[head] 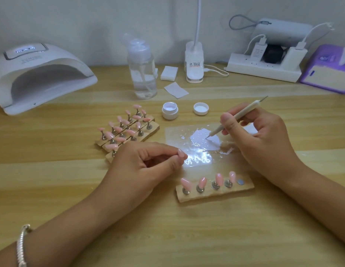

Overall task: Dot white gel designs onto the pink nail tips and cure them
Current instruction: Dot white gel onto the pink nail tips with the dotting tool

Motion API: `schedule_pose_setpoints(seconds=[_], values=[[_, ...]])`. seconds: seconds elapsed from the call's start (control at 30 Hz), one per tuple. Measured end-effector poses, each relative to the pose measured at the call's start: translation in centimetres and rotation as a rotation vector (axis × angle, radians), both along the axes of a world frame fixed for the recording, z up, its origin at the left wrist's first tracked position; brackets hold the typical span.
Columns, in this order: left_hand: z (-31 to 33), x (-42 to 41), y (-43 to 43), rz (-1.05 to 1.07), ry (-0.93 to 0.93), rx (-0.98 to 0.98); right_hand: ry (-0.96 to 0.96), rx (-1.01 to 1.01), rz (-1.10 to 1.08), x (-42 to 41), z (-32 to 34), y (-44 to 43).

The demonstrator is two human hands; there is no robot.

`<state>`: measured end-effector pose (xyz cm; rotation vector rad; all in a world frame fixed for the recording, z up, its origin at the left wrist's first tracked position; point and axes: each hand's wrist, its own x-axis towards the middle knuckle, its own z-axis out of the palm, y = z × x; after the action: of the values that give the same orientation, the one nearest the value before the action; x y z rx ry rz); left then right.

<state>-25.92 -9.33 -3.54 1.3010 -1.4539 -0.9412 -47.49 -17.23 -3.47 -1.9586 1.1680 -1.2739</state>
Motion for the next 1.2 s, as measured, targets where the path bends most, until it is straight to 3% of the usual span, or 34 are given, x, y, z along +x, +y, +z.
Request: schedule_pose_setpoints(seconds=[0.63, 0.73, 0.87, 0.97, 1.2], values=[[-0.3, 0.1, 0.1, -0.007, -0.047, -0.031, 0.012, -0.056, -0.007, -0.1, -0.2, -0.1], [-0.2, -0.1, 0.3, -0.002, -0.047, -0.066, -0.078, -0.065, -0.012, -0.1, 0.3, 0.1], [0.5, -0.4, 0.7, 0.014, -0.176, -0.267, -0.183, -0.172, -0.005, 0.2, 2.1, 1.1], [1.1, -0.8, 1.3, 0.019, -0.168, -0.352, -0.264, -0.180, -0.009, 0.5, 4.2, 2.0], [1.5, -2.5, 2.8, 0.018, -0.041, -0.286, -0.386, -0.018, 0.175, 1.2, 6.2, 5.9]])
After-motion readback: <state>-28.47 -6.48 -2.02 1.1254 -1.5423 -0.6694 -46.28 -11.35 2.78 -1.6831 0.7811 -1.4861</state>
